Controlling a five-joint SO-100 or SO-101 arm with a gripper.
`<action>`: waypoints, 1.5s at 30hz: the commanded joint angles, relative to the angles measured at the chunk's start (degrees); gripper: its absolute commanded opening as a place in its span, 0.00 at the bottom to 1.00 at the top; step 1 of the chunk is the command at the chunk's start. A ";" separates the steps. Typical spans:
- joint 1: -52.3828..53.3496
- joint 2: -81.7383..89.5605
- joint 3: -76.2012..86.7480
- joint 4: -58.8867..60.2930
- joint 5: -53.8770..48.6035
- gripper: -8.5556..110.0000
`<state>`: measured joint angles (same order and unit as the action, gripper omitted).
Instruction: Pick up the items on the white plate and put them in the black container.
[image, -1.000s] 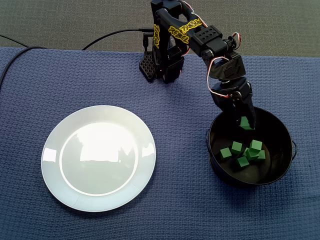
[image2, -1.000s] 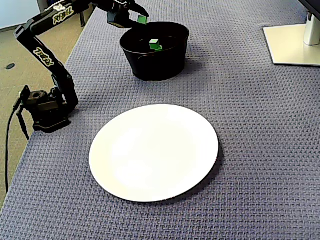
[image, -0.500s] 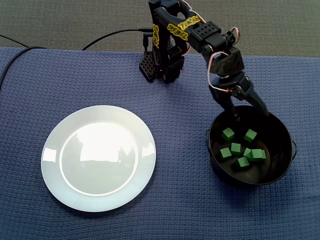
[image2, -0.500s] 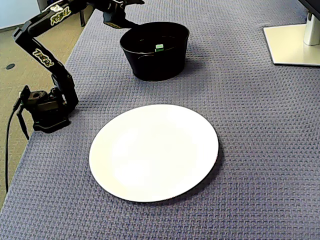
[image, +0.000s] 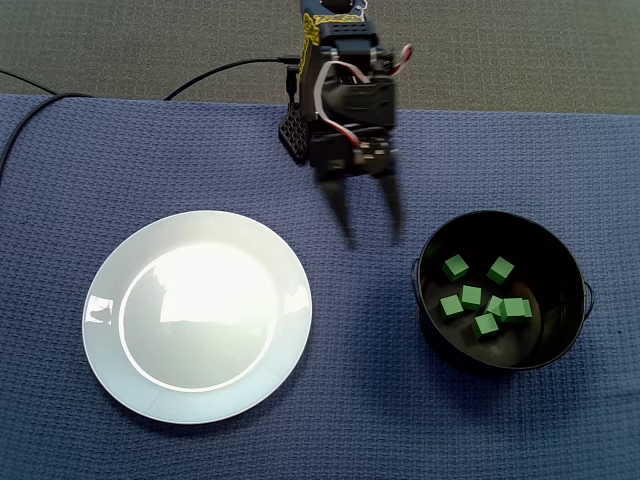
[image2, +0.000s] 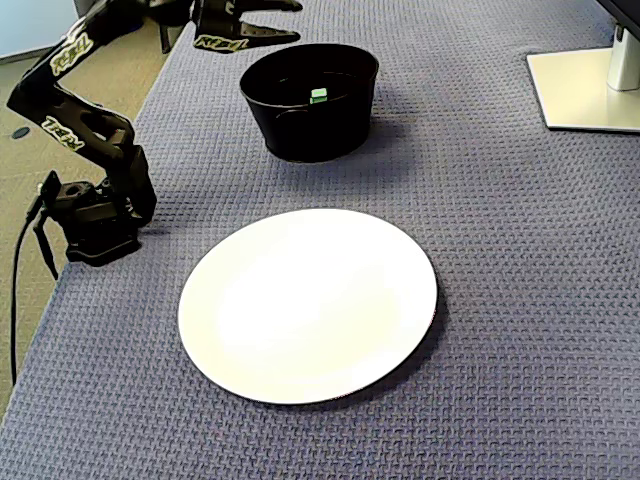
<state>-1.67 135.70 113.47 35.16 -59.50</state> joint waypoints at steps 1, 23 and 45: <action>4.39 8.35 10.72 -11.78 -17.23 0.07; -3.78 40.61 58.18 22.50 -32.70 0.07; -3.43 46.23 58.18 52.56 -26.72 0.12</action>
<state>-5.89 182.29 170.77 77.78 -85.69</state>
